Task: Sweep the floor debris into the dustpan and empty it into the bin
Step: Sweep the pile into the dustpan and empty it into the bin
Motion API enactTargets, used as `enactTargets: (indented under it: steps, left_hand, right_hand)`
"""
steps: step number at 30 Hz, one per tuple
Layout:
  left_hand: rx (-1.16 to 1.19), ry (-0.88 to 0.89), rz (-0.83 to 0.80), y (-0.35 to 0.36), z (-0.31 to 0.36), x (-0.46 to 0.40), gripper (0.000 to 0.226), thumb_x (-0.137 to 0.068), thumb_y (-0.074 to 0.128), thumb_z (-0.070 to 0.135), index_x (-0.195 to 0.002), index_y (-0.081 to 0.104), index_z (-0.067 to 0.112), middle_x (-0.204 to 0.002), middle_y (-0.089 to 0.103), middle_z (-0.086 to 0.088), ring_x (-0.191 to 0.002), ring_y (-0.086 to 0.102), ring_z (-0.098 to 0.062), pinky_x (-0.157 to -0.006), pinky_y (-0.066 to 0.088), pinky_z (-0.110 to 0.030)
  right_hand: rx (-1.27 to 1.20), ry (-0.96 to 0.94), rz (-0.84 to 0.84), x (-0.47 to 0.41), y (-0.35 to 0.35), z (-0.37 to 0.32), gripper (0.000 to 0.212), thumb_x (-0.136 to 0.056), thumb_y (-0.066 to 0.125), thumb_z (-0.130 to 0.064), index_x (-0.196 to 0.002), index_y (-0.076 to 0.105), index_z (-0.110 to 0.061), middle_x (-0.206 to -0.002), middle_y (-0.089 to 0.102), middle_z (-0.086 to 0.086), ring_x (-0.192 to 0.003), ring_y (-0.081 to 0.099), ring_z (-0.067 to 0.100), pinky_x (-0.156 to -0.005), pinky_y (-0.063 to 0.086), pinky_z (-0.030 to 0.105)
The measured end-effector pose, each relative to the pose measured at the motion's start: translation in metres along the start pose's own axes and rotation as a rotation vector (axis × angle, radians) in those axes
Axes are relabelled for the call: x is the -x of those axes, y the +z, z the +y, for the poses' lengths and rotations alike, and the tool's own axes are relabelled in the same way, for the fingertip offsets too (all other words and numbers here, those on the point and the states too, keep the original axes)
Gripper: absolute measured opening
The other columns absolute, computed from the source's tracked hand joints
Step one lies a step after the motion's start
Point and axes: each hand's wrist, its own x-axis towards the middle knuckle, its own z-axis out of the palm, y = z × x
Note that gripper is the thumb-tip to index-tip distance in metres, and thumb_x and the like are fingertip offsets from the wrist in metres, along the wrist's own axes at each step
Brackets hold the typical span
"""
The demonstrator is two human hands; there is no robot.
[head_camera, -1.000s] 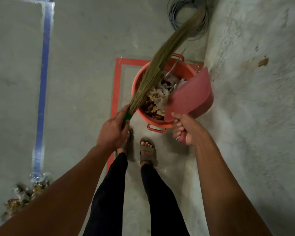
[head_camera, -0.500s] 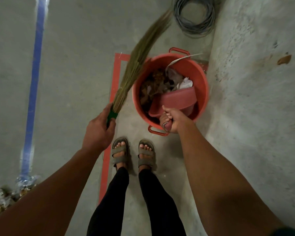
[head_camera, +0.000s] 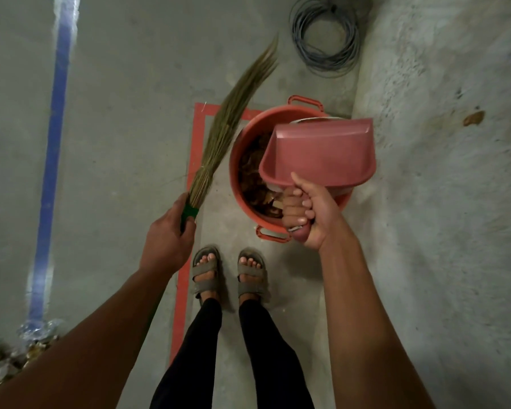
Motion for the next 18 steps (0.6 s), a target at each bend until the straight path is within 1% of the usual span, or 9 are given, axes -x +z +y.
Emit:
enactTargets:
  steps: [2, 5, 8, 10, 14, 18]
  left_hand:
    - [0.003, 0.020, -0.003, 0.000, -0.001, -0.004, 0.055, -0.106, 0.048, 0.028, -0.159, 0.033, 0.030, -0.109, 0.067, -0.006, -0.074, 0.059, -0.014, -0.069, 0.043, -0.030]
    - [-0.003, 0.047, -0.006, 0.001, -0.005, -0.009, 0.055, -0.105, 0.050, 0.026, -0.158, 0.035, 0.029, -0.104, 0.067, -0.004, -0.075, 0.060, -0.018, -0.069, 0.044, -0.031]
    - [-0.020, 0.061, -0.026, 0.001, -0.009, -0.010, 0.055, -0.105, 0.050, 0.026, -0.158, 0.035, 0.029, -0.108, 0.068, -0.007, -0.080, 0.061, -0.021, -0.072, 0.045, -0.032]
    - [-0.021, 0.060, -0.041, 0.001, -0.012, -0.009, 0.055, -0.106, 0.050, 0.027, -0.158, 0.035, 0.030, -0.110, 0.068, -0.008, -0.080, 0.061, -0.021, -0.072, 0.046, -0.033]
    - [-0.001, 0.047, -0.052, 0.001, -0.018, -0.005, 0.056, -0.106, 0.049, 0.029, -0.159, 0.033, 0.032, -0.112, 0.069, -0.009, -0.080, 0.062, -0.021, -0.073, 0.051, -0.035]
    - [-0.001, 0.035, -0.049, 0.000, -0.022, -0.005, 0.057, -0.105, 0.049, 0.030, -0.159, 0.032, 0.033, -0.114, 0.069, -0.009, -0.078, 0.061, -0.020, -0.071, 0.047, -0.032]
  right_hand:
    - [0.003, -0.092, 0.009, -0.002, 0.007, -0.013, 0.040, -0.102, 0.056, -0.039, -0.069, 0.041, -0.022, -0.044, 0.028, -0.012, -0.031, 0.026, 0.003, -0.031, 0.026, 0.017]
    - [-0.006, -0.202, 0.102, -0.020, 0.012, -0.033, 0.040, -0.102, 0.057, -0.037, -0.068, 0.042, -0.022, -0.045, 0.028, -0.011, -0.032, 0.026, 0.004, -0.032, 0.025, 0.018]
    - [-0.010, -0.262, 0.227, -0.038, 0.013, -0.045, 0.040, -0.103, 0.056, -0.032, -0.067, 0.042, -0.021, -0.047, 0.031, -0.010, -0.034, 0.027, 0.004, -0.034, 0.027, 0.020]
    - [0.001, -0.281, 0.280, -0.044, 0.010, -0.042, 0.040, -0.104, 0.055, -0.030, -0.068, 0.041, -0.021, -0.047, 0.032, -0.010, -0.034, 0.028, 0.004, -0.035, 0.028, 0.020]
    - [0.038, -0.250, 0.356, -0.046, 0.004, -0.015, 0.041, -0.105, 0.053, -0.030, -0.066, 0.040, -0.022, -0.048, 0.030, -0.009, -0.035, 0.028, 0.005, -0.036, 0.027, 0.020]
    - [-0.014, -0.121, 0.391, -0.055, -0.008, 0.024, 0.045, -0.105, 0.054, -0.029, -0.064, 0.038, -0.021, -0.045, 0.031, -0.008, -0.033, 0.028, 0.005, -0.034, 0.028, 0.019]
